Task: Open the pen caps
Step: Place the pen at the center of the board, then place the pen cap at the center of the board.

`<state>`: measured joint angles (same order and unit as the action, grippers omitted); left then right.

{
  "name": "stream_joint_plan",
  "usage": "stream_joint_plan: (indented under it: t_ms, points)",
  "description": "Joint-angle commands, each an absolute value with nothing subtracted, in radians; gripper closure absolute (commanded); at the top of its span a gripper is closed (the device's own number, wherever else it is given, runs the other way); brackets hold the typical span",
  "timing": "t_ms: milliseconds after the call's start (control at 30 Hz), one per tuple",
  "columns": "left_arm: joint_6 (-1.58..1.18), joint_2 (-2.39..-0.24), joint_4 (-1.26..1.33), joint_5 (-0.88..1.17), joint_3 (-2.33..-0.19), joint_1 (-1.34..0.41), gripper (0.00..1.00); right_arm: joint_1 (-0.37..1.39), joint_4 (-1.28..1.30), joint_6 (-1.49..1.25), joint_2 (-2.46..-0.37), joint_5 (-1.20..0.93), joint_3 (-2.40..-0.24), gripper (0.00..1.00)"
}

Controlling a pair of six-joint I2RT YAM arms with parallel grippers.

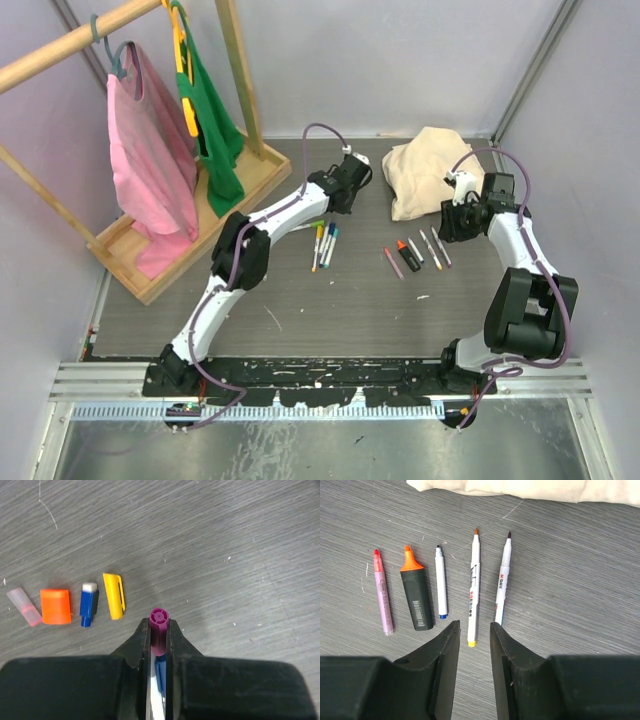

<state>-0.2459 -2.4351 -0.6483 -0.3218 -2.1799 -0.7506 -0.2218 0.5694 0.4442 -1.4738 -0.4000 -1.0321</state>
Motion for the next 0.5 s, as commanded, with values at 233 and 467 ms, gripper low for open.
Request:
stream_joint_plan:
  t_ms: [233, 467]
  points:
    - [-0.152, -2.534, -0.7, -0.352, -2.346, -0.734, 0.8, -0.222, 0.549, 0.463, -1.41, -0.45, -1.032, 0.64]
    - [-0.154, -2.569, -0.688, -0.338, -2.375, -0.725, 0.77, -0.221, 0.549, 0.467, -1.399, -0.46, -1.03, 0.64]
